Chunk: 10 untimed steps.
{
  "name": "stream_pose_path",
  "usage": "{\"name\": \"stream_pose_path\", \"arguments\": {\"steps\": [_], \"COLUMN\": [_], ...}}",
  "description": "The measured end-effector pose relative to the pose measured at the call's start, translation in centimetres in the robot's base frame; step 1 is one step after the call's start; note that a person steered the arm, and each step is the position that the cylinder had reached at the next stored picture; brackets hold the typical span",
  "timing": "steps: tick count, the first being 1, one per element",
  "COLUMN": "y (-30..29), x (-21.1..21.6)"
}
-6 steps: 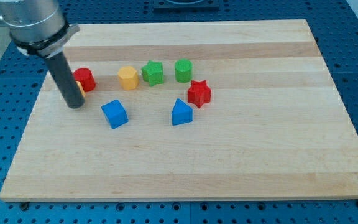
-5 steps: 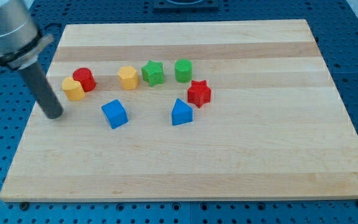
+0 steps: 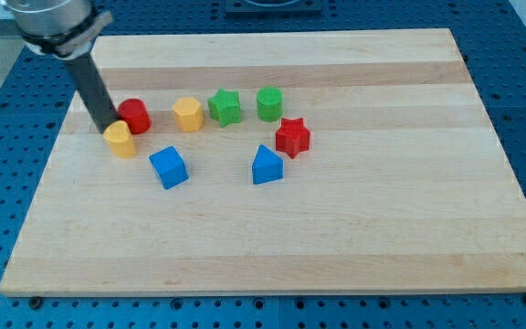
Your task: Slide yellow heart above the blue cube
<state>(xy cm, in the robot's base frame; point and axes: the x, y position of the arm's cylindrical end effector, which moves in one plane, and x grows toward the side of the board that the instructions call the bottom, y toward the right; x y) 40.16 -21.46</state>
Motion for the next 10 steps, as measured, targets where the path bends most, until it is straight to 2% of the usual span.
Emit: {"name": "stream_pose_path", "arguments": {"steps": [1, 4, 6, 8, 9, 10], "y": [2.0, -0.6, -0.8, 4.8, 6.2, 4.9], "x": [0.2, 0.9, 3.4, 3.6, 3.6, 3.6]}}
